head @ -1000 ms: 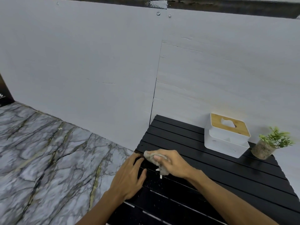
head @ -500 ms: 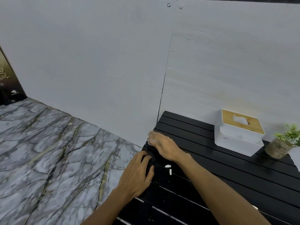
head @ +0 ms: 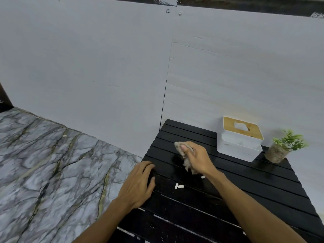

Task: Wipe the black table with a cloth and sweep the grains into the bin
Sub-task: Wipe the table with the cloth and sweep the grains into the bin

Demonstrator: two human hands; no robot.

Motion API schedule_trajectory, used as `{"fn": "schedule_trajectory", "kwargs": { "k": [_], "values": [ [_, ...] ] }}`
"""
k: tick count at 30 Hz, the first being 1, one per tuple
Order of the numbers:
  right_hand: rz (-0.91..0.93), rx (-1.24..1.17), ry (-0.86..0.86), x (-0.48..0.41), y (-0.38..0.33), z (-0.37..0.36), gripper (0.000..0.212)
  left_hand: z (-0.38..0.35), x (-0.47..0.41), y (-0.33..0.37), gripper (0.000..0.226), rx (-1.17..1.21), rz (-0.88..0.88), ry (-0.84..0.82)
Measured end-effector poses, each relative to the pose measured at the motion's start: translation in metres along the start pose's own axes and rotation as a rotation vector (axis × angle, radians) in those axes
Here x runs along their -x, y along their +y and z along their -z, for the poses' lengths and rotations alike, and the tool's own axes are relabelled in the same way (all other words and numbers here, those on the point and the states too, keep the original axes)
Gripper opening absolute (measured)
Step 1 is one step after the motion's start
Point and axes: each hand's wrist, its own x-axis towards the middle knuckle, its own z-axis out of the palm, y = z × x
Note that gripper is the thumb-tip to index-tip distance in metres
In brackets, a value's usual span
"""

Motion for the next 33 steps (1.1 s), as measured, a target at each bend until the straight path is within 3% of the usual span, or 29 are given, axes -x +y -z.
{"fn": "schedule_trajectory", "kwargs": {
  "k": [2,4,7,11,15,17,19,23,27,29,33],
  "values": [
    [-0.031,0.094,0.019,-0.001,0.01,0.01,0.026,-0.002,-0.001,-0.002,0.049,-0.028,-0.001,-0.044],
    [-0.041,0.236,-0.09,0.002,0.019,0.008,0.026,-0.003,-0.001,-0.002,0.053,-0.037,0.011,-0.09],
    [-0.028,0.426,-0.251,0.011,0.02,-0.008,0.043,-0.001,0.001,0.002,0.06,-0.025,0.025,-0.117],
    [0.08,0.451,-0.338,0.036,0.007,-0.023,0.044,-0.001,0.006,0.008,0.067,-0.02,0.035,-0.134],
    [0.165,0.258,-0.433,0.07,-0.007,-0.023,0.043,-0.001,0.011,0.015,0.069,-0.014,0.039,-0.132],
    [0.134,0.091,-0.383,0.082,-0.016,-0.012,0.037,0.001,0.013,0.018,0.07,-0.014,0.036,-0.132],
    [0.052,-0.03,-0.222,0.087,-0.019,0.006,0.032,0.002,0.015,0.02,0.071,-0.018,0.035,-0.142],
    [-0.096,-0.014,0.109,0.082,-0.01,0.049,0.025,0.003,0.015,0.022,0.071,-0.027,0.044,-0.144],
    [-0.111,0.19,0.105,0.081,0.02,0.058,0.034,0.005,0.016,0.024,0.072,-0.027,0.049,-0.148],
    [-0.114,0.3,0.071,0.084,0.027,0.045,0.028,0.005,0.016,0.024,0.071,-0.025,0.054,-0.151],
    [-0.07,0.332,-0.1,0.089,0.003,0.018,0.029,0.005,0.017,0.025,0.07,-0.022,0.055,-0.159]
  ]
}}
